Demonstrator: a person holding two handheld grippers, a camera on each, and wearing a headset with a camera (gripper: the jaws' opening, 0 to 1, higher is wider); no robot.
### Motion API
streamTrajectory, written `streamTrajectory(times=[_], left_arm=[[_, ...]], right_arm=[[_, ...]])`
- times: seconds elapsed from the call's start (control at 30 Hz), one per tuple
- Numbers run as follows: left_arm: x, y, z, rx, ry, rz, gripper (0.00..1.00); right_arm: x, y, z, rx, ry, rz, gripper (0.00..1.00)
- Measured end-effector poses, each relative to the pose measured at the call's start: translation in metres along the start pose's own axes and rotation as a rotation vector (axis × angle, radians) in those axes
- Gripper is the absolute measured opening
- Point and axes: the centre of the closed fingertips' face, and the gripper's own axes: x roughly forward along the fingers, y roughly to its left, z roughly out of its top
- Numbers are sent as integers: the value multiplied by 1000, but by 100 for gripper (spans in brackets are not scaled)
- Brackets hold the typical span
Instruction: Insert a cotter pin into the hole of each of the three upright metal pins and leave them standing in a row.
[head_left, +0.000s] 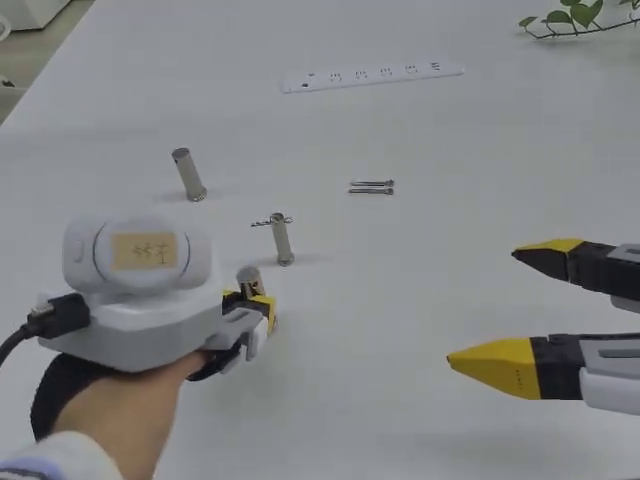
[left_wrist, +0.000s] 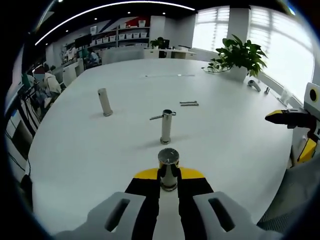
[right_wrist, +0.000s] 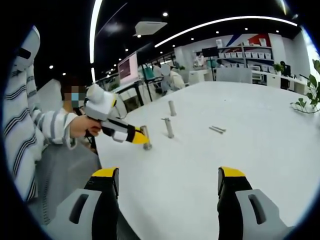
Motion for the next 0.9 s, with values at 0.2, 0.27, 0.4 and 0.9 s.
streamTrajectory(times=[0.2,0.27,0.4,0.9], left_arm=[[5,-1,4,12,-29,11,11],[6,-5,4,33,-39,-3,11],[4,-5,2,54,-37,0,11],[1,-6,-1,77,-28,1,11]], right_arm=[[0,1,-1,1,4,1,83],[-1,1,-2,4,6,1,83],[-2,0,-1,4,5,-2,83],[-1,0,-1,5,5,-3,83]])
